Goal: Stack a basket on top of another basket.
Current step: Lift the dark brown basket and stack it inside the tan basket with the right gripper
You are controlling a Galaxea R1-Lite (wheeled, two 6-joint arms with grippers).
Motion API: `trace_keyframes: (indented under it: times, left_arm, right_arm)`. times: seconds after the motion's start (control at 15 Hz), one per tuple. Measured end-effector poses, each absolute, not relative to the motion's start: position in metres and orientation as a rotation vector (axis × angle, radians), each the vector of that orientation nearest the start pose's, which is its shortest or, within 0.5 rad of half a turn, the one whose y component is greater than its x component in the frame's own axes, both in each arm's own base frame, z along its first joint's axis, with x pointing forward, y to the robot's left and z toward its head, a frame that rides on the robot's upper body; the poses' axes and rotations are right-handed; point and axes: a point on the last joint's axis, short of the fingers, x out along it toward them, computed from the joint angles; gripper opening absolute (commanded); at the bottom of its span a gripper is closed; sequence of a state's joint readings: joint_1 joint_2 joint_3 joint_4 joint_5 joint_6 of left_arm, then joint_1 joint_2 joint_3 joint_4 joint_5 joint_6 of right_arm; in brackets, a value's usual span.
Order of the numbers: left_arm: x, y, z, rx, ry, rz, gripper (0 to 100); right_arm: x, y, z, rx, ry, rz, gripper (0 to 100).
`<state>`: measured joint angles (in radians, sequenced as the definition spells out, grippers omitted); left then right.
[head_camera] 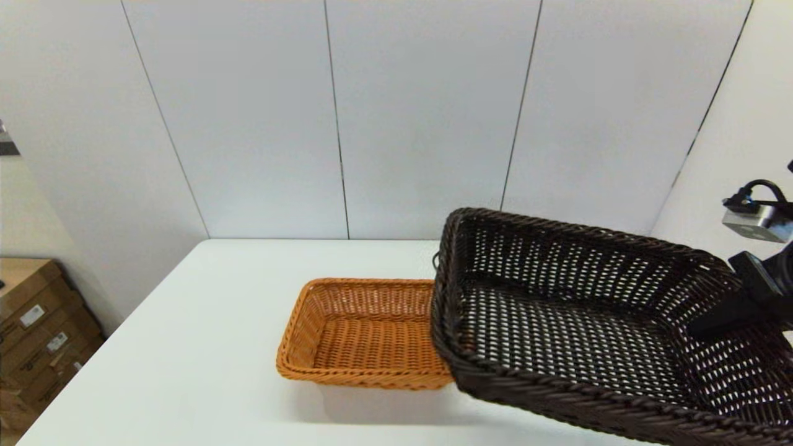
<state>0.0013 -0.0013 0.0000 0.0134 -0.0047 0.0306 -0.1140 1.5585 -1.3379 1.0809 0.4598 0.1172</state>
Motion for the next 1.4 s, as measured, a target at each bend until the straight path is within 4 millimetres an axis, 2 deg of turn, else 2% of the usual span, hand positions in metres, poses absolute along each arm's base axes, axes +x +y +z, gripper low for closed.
trace_keyframes:
  times: [0.27,0.53,1.0,1.4]
  left_arm:
    - [-0.023,0.0,0.074,0.031,0.012,-0.004,100]
    - [-0.023,0.0,0.074,0.031,0.012,-0.004,100]
    - [-0.023,0.0,0.074,0.031,0.012,-0.004,100]
    - [-0.023,0.0,0.074,0.031,0.012,-0.004,100]
  right_arm:
    - [0.215,0.026,0.239,0.353,1.32,0.386,0]
    - [0.231,0.058,0.236,0.277,1.361,0.478,0]
    - [0.285,0.097,0.233,0.302,1.367,0.463,0]
    - [0.302,0.155,0.219,0.301,1.424,0.401,0]
